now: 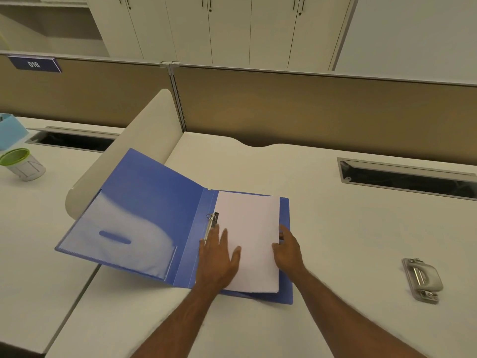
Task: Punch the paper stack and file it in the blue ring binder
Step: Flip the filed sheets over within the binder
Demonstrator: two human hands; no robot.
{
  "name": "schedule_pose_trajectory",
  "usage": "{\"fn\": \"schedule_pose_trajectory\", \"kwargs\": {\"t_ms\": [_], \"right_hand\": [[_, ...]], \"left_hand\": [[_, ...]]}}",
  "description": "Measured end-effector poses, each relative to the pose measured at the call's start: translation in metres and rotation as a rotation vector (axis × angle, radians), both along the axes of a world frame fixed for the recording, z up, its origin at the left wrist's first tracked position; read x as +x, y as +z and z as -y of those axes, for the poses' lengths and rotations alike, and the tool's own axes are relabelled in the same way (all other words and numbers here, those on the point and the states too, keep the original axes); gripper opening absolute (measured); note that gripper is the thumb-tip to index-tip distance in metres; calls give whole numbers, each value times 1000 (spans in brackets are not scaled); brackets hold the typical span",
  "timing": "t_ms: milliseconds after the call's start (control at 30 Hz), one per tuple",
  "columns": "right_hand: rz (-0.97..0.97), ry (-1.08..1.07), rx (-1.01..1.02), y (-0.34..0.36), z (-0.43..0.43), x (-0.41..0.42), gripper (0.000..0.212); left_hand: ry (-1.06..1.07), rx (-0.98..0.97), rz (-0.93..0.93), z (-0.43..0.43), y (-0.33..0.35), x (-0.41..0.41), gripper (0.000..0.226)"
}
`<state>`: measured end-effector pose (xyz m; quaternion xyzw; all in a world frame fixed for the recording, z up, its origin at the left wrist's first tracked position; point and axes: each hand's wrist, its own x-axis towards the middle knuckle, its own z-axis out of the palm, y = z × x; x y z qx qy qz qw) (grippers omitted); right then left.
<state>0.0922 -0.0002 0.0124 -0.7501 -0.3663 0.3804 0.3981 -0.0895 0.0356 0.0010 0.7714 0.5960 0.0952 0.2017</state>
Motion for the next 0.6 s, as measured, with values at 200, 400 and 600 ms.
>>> {"fn": "schedule_pose_trajectory", "kwargs": {"t_ms": [200,400,600], "right_hand": [[102,8,31,-1,7,-2,51],[270,8,-113,-18,11,7,50],[473,178,-161,-24,30,17,77]], "left_hand": [[-15,-87,-63,-6,-7,-20,116],[-15,-90,-50,-12,-4,-27,111],[172,165,-99,-58,27,-77,66]]}}
